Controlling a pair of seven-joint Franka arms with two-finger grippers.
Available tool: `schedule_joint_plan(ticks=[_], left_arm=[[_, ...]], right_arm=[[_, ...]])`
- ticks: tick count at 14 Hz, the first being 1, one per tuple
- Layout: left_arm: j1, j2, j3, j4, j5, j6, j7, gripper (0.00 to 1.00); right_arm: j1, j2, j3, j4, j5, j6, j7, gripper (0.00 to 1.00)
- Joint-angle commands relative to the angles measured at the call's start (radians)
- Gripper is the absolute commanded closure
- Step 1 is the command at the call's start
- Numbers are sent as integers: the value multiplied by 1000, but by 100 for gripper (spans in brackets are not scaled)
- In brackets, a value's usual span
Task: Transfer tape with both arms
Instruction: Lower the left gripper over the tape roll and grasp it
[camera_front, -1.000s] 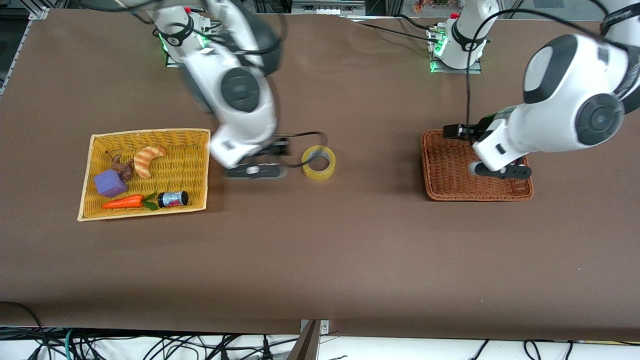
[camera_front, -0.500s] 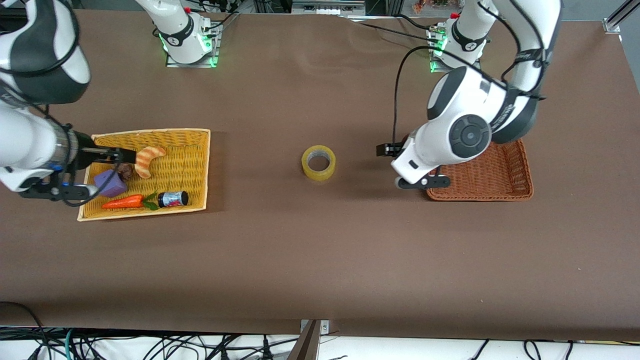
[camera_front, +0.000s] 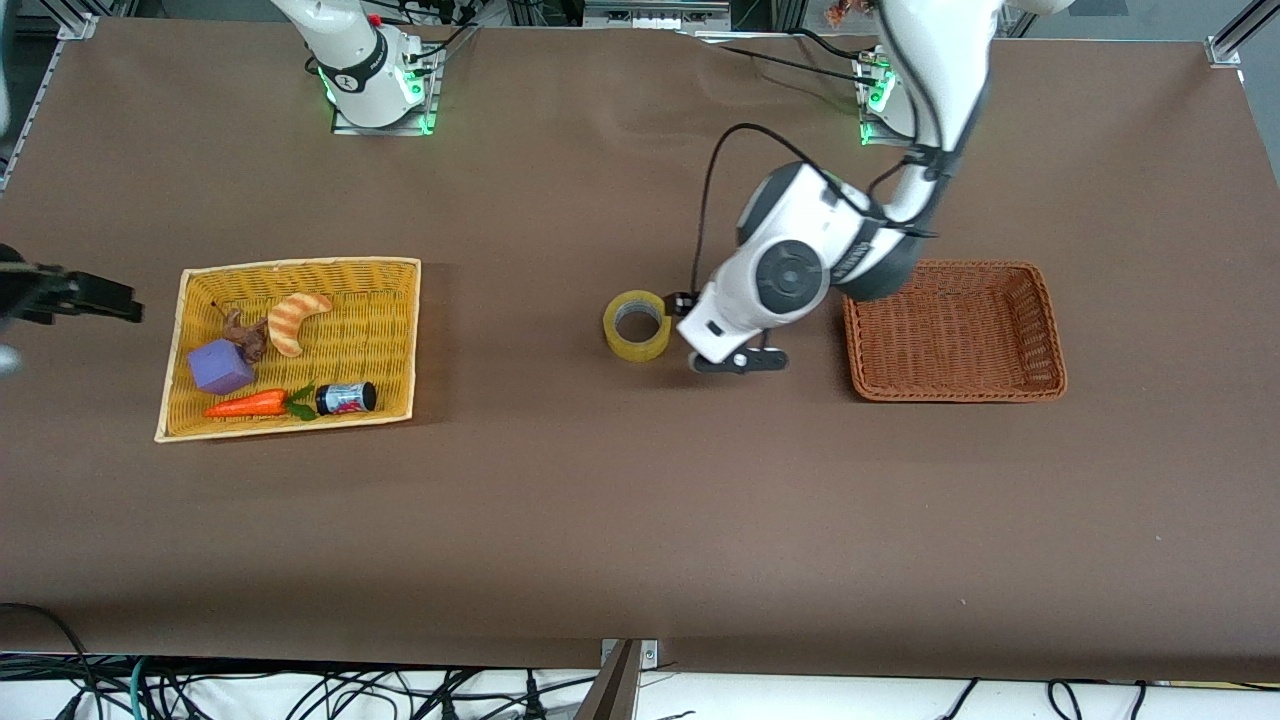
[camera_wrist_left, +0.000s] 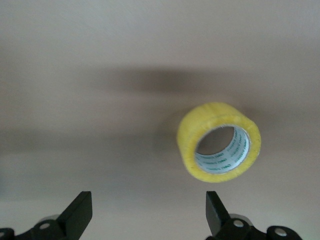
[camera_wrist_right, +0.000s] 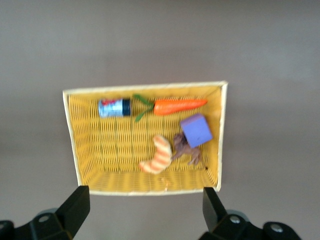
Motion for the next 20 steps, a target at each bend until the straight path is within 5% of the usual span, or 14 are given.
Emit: schedule_joint_plan(ticks=[1, 5, 13, 14, 16, 17, 20], left_arm=[[-45, 64, 18, 42, -9, 33, -25, 0], [-73, 99, 18, 44, -10, 85, -22, 0], [-113, 184, 18, 41, -7, 296, -22, 4], [-116, 188, 16, 41, -9, 296, -25, 14], [-116, 185, 16, 29, -6, 295, -16, 81], [-114, 184, 16, 27, -6, 284, -17, 100], [-95, 162, 16, 18, -9, 238, -21, 100]], right_arm=[[10, -184, -110, -193, 119, 58, -17, 0], [50, -236, -121, -306, 93, 59, -20, 0], [45, -152, -120, -212, 73, 68, -20, 0], [44, -149, -121, -209, 73, 68, -20, 0], [45, -147, -120, -207, 73, 70, -19, 0], [48, -141, -118, -203, 75, 73, -20, 0], [53, -141, -115, -204, 75, 71, -20, 0]])
